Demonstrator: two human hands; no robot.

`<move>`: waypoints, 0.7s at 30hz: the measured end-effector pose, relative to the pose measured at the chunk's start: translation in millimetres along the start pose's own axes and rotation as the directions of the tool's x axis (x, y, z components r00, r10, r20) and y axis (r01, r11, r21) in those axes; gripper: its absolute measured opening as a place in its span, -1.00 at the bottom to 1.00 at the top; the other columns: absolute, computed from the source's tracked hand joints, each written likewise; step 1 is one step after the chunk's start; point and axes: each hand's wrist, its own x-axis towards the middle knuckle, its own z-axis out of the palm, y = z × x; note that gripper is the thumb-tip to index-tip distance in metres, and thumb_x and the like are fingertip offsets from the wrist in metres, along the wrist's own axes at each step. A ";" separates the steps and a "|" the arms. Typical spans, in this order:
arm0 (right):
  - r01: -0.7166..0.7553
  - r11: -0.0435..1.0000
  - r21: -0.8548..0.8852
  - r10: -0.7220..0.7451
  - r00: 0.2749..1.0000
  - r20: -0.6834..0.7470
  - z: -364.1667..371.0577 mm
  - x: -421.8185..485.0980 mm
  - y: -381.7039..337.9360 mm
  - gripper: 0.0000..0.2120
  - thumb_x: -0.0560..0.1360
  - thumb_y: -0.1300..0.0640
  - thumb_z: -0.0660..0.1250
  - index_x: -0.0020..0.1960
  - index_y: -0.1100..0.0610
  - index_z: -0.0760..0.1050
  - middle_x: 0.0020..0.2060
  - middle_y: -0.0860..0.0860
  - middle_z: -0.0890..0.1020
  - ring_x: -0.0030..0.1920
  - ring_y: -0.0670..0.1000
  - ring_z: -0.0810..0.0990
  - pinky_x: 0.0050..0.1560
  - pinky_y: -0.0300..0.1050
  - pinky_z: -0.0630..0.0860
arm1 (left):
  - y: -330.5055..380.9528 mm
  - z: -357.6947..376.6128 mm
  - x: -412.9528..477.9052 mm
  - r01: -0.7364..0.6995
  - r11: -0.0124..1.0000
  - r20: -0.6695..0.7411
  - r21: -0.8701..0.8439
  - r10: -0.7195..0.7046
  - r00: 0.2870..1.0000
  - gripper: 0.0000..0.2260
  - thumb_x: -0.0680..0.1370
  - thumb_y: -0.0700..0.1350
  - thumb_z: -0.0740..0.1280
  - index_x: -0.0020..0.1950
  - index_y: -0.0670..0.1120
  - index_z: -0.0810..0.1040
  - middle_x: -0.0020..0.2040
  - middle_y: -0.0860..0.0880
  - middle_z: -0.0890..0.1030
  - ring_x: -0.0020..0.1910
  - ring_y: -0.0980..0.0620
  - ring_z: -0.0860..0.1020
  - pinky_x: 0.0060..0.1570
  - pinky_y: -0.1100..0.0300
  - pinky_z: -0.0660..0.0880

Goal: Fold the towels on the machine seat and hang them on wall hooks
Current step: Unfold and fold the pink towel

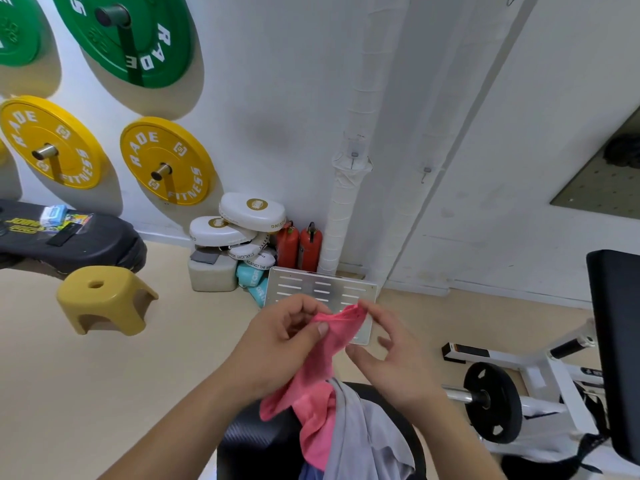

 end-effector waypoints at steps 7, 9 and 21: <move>-0.109 0.964 0.244 0.037 0.958 0.283 -34.4 29.1 -8.8 -0.61 0.41 0.10 0.60 0.21 -0.06 0.65 0.14 -0.05 0.73 0.20 -0.01 0.66 0.20 -0.12 0.57 | 25.4 -43.3 6.4 -0.135 0.984 0.013 -0.112 0.138 0.990 -0.85 0.61 -0.33 0.35 0.08 -0.12 0.62 -0.18 -0.01 0.69 -0.18 0.13 0.60 -0.11 0.29 0.54; -0.130 0.912 0.389 0.036 0.970 0.239 -27.8 27.3 -6.3 -0.75 0.47 0.17 0.54 0.13 0.13 0.66 0.06 0.09 0.75 0.10 0.04 0.69 0.13 -0.08 0.60 | 12.2 -50.2 8.6 -0.117 0.992 -0.070 -0.045 0.114 0.991 -0.86 0.63 -0.28 0.34 0.07 -0.06 0.61 -0.19 -0.01 0.71 -0.21 0.14 0.58 -0.08 0.16 0.55; -0.215 0.879 0.425 0.174 0.976 0.133 36.6 4.0 -35.2 -0.87 0.61 -0.03 0.32 0.02 0.02 0.57 -0.31 0.17 0.60 -0.32 0.11 0.51 -0.33 -0.06 0.42 | -42.3 -76.3 -7.8 -0.037 0.997 -0.179 0.072 0.049 0.983 -0.90 0.68 -0.13 0.27 0.13 0.07 0.51 -0.17 0.03 0.72 -0.40 0.14 0.50 -0.35 0.20 0.50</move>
